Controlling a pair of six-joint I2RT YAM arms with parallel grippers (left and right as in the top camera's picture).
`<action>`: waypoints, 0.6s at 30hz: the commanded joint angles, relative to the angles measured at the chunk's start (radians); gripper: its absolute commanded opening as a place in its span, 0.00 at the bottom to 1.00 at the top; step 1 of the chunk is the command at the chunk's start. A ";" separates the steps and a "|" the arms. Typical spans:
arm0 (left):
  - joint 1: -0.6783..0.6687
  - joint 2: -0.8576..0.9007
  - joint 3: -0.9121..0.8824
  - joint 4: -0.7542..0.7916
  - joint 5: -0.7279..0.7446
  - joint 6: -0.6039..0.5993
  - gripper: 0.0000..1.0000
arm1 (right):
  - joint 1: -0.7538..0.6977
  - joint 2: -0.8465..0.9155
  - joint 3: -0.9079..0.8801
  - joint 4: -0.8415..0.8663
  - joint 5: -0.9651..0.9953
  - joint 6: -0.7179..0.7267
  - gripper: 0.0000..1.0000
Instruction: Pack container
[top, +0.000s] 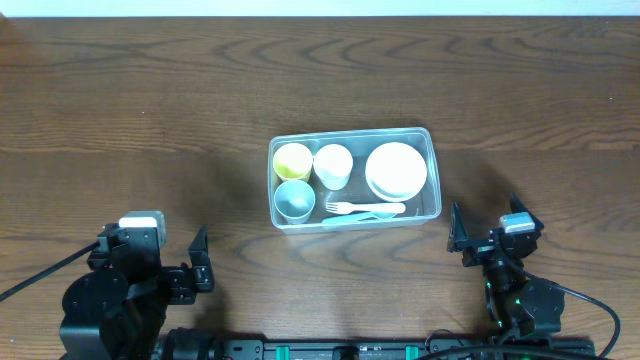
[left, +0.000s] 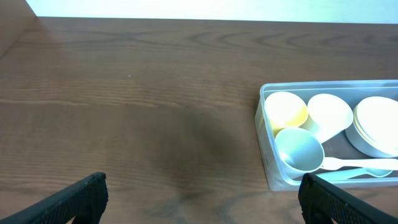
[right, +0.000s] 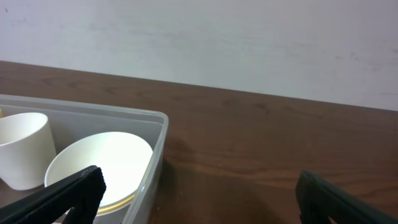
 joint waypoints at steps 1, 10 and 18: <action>-0.002 0.004 -0.006 0.001 -0.001 -0.005 0.98 | 0.009 -0.006 -0.002 -0.004 -0.006 -0.008 0.99; -0.002 0.004 -0.006 0.001 -0.001 -0.005 0.98 | 0.009 -0.006 -0.002 -0.004 -0.006 -0.008 0.99; 0.008 -0.067 -0.026 -0.091 -0.047 0.033 0.98 | 0.009 -0.006 -0.002 -0.004 -0.006 -0.008 0.99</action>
